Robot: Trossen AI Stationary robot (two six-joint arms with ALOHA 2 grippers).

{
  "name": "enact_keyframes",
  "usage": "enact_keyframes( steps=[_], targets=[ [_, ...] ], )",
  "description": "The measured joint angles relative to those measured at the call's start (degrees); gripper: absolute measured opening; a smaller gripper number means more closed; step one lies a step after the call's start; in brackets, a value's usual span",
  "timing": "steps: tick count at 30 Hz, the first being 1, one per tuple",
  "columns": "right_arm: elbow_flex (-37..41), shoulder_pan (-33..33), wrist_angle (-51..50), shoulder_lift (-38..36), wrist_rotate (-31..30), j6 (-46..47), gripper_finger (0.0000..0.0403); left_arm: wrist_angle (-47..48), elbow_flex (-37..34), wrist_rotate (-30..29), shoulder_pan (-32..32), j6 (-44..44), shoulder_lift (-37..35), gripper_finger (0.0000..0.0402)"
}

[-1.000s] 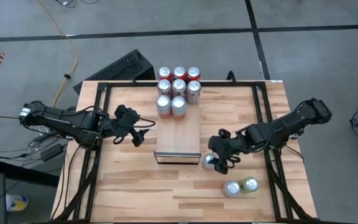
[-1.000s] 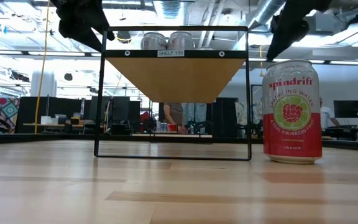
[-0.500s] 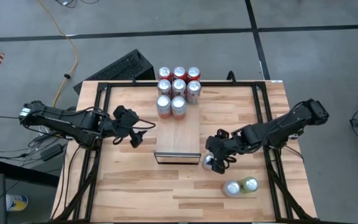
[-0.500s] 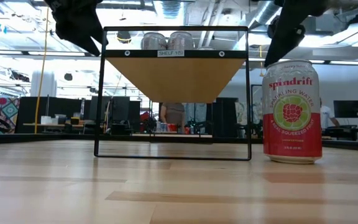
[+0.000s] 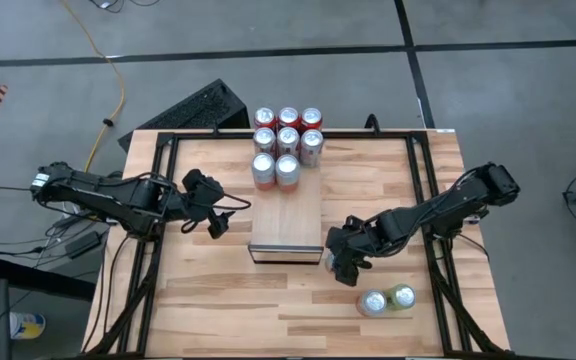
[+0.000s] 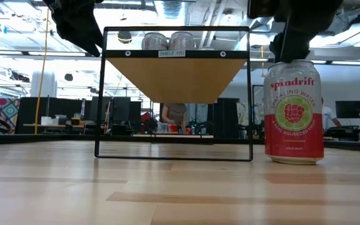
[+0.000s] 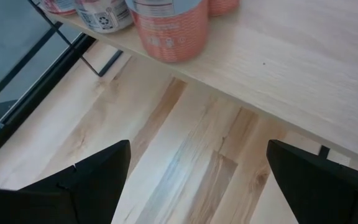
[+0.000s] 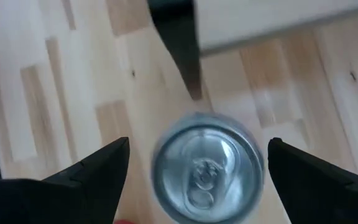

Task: Place canned beverage on shelf
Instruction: Put the top pink-white soda can on the shelf

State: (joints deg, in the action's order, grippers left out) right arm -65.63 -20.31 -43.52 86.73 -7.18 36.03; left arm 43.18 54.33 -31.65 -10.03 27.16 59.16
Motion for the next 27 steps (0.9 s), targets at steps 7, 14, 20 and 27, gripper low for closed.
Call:
enact_keyframes(
  steps=[7,14,20,27],
  targets=[
    [0.0,0.4,-3.0,3.6,1.7,3.4,0.0357,0.1,0.0,0.0,0.0,-1.0,0.0,0.0363],
    [0.0,0.6,-4.0,5.5,1.1,4.3,0.0303,0.2,0.0,-0.1,0.0,-1.8,0.0,0.0363],
    [0.0,0.6,-4.2,5.4,1.0,4.2,0.0264,0.3,0.0,-0.6,0.0,-2.2,0.0,0.0363],
    [0.0,0.5,-6.1,1.4,1.0,2.6,0.0264,0.3,0.0,-0.3,0.0,-2.5,0.0,0.0363]
  ],
)
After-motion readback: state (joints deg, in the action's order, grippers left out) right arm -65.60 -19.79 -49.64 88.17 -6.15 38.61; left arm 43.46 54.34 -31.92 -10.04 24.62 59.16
